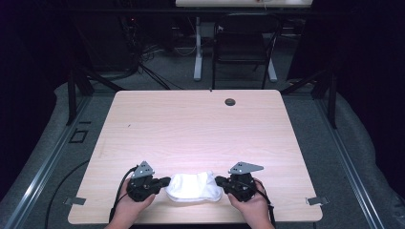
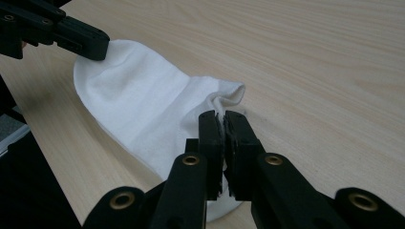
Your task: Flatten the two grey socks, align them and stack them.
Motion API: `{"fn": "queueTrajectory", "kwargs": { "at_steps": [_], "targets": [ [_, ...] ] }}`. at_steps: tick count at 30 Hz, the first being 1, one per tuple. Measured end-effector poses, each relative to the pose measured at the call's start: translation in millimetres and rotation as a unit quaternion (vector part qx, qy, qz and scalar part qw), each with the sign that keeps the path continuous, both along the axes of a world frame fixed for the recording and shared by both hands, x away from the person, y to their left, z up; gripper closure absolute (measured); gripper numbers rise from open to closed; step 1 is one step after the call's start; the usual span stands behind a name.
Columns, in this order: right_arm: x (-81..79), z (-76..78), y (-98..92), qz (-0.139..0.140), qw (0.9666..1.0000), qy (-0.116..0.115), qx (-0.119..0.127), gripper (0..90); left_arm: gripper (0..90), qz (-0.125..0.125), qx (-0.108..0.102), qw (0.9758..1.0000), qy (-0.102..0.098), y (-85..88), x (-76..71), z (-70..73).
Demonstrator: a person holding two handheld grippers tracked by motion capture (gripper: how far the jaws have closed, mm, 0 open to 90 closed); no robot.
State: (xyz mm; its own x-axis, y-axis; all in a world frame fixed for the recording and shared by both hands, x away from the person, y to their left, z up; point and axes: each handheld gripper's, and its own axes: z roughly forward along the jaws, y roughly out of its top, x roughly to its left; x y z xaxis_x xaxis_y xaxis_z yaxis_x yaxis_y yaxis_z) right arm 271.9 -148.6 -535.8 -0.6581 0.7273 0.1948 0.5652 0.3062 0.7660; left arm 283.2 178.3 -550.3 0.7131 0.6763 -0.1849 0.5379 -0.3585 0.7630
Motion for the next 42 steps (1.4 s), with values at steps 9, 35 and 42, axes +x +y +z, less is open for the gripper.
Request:
{"fn": "queueTrajectory", "kwargs": {
  "at_steps": [9,35,42],
  "targets": [
    [-0.4,-4.1,0.7,0.001,0.9999,0.002,-0.012,86.4,88.6,-0.007,0.014,0.9999,0.004,-4.8,-1.7,-5.9],
    [6.3,-15.1,-0.5,-0.001,0.9994,0.019,-0.028,86.2,87.6,-0.003,0.036,0.9992,0.020,-7.6,1.2,-20.1],
    [8.2,-19.7,-0.1,-0.002,0.9992,0.023,-0.032,86.1,86.4,0.000,0.036,0.9991,0.022,-6.5,2.8,-22.3]
  ]
}}
